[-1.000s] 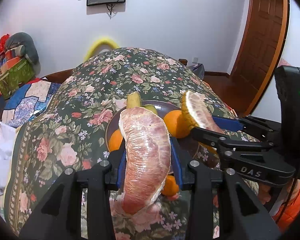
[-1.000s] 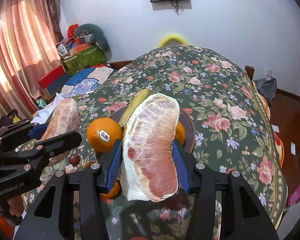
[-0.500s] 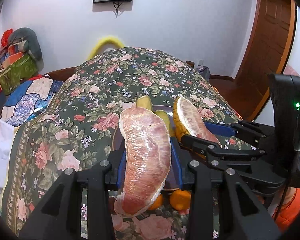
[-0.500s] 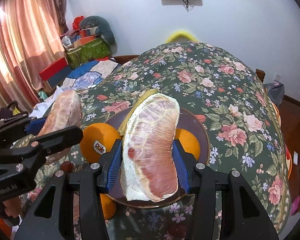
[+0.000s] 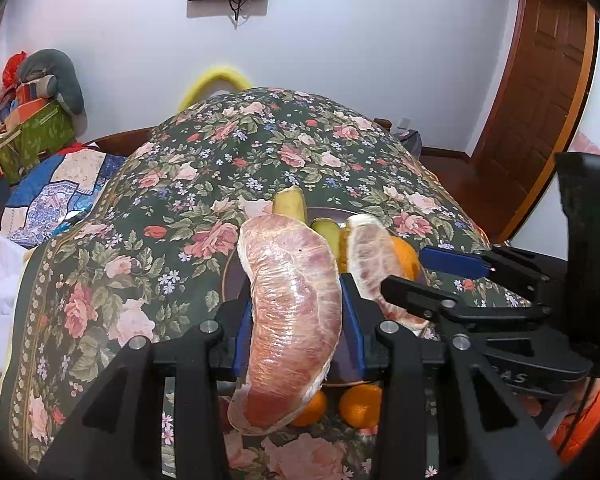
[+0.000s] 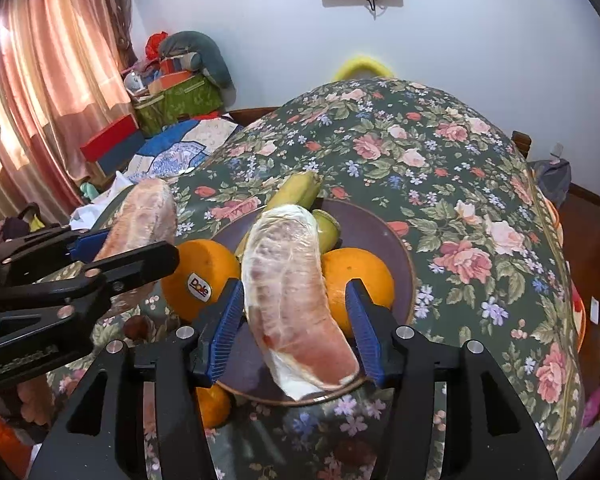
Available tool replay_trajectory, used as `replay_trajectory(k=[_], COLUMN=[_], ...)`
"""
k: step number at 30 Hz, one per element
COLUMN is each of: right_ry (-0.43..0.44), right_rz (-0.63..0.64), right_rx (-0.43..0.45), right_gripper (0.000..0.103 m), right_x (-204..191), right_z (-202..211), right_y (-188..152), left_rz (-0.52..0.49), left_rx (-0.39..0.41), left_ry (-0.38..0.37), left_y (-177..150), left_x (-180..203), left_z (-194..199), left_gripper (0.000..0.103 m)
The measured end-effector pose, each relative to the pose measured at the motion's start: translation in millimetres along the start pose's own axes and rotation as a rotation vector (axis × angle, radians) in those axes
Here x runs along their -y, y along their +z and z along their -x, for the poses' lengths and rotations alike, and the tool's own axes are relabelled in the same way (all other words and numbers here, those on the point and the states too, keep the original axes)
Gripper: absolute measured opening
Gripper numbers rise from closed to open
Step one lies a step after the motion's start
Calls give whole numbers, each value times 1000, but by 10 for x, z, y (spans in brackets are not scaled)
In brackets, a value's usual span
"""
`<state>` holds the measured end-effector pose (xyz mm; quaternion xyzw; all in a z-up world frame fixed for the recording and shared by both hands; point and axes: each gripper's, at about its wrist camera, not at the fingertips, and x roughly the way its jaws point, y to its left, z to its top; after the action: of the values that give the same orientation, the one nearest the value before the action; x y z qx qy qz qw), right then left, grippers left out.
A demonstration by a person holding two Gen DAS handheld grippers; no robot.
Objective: Organize fruits
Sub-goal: 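Carry the segment with left tool while right tool carries its segment onto the plate, then open left tool on the plate while right tool releases its segment and withdraws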
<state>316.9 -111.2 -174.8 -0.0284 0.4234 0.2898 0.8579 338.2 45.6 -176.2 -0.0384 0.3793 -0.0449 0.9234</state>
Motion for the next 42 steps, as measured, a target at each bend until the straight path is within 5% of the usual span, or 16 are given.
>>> replay_trajectory(k=[22, 42], right_ry=[-63, -50], right_rz=[-62, -61], right_rx=[6, -10], right_gripper=[50, 50], right_x=[419, 236], right_z=[292, 530], right_y=[-290, -418], left_rz=[-64, -43], left_rx=[-69, -51], left_ry=[-10, -1], left_y=[31, -34], left_x=[435, 268], left_z=[-446, 44], left_gripper=[40, 50])
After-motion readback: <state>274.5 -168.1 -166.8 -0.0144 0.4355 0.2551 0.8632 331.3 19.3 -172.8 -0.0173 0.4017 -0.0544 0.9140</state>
